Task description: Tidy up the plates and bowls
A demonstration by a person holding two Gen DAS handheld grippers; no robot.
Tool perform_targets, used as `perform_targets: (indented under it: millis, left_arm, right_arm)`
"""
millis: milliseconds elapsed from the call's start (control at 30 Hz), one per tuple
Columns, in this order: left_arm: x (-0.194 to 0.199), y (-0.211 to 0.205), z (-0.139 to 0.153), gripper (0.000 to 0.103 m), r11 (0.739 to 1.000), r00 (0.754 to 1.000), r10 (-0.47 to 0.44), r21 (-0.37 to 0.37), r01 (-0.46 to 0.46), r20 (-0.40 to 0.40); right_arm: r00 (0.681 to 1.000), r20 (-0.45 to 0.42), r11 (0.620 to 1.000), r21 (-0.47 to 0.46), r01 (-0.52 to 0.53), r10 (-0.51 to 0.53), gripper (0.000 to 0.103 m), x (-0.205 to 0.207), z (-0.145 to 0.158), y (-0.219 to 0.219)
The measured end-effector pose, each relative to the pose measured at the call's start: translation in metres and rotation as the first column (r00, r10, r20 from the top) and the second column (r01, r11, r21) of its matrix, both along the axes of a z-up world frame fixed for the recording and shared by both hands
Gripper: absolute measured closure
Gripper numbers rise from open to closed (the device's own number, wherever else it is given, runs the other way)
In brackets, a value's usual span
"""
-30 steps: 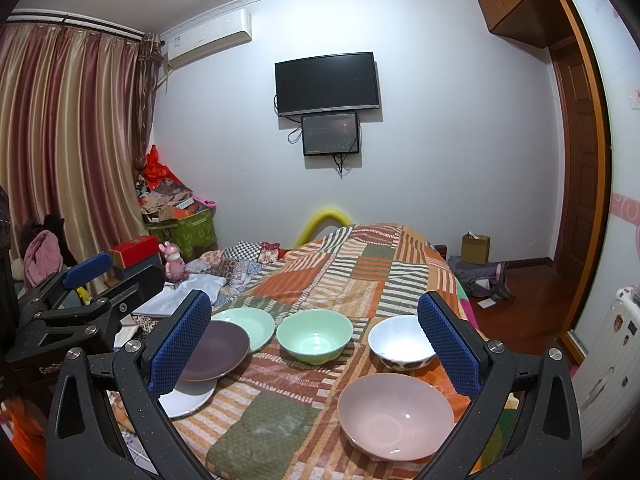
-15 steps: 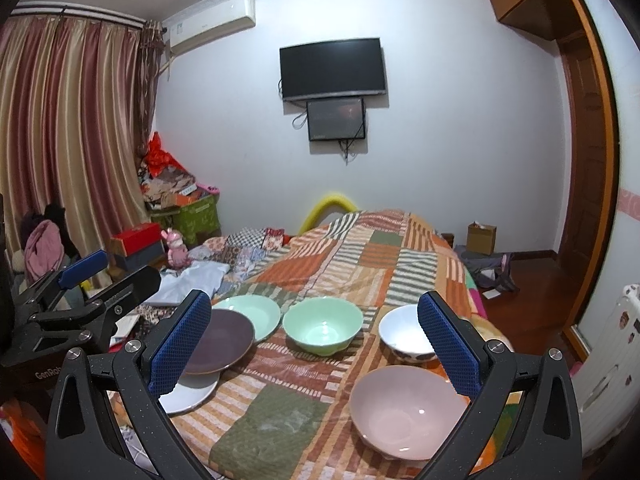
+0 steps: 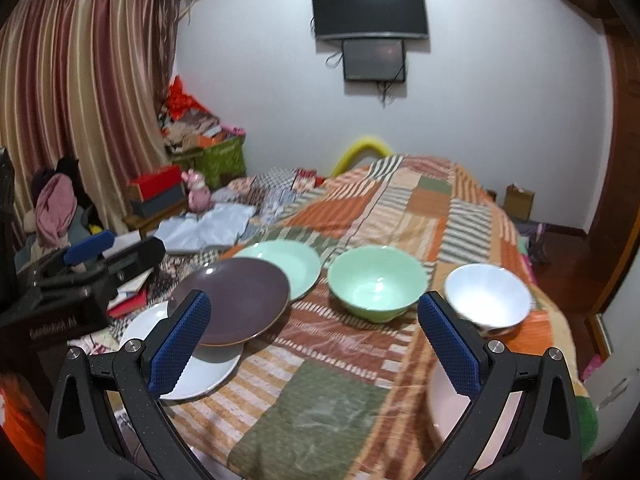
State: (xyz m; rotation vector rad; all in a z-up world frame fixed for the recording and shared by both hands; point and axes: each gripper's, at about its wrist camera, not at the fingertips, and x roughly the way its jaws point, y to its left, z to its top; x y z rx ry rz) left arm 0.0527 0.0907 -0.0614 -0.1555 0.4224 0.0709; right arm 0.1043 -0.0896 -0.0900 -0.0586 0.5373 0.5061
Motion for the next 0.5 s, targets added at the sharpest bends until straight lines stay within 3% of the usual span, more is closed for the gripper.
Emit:
perform_targets:
  millis: [200,333,500]
  left_arm:
    - [0.022,0.047,-0.022,0.001,0.996,0.993,0.088,0.029,-0.086,-0.073]
    - [0.043,0.076,-0.038,0.017,0.993,0.983,0.115,0.038,-0.110,-0.143]
    - [0.068,0.104,-0.061,0.025,0.994,0.967,0.109,0.012,-0.109,-0.231]
  right_arm:
    - [0.997,-0.066,0.999,-0.028,-0.036,0.034,0.000,0.020,-0.018,0.022]
    - [0.992,-0.114,0.998,-0.031,-0.055,0.051,0.002,0.037,-0.031,0.040]
    - [0.983,-0.172,0.996,-0.050,-0.079,0.069,0.014,0.054,-0.048,0.059]
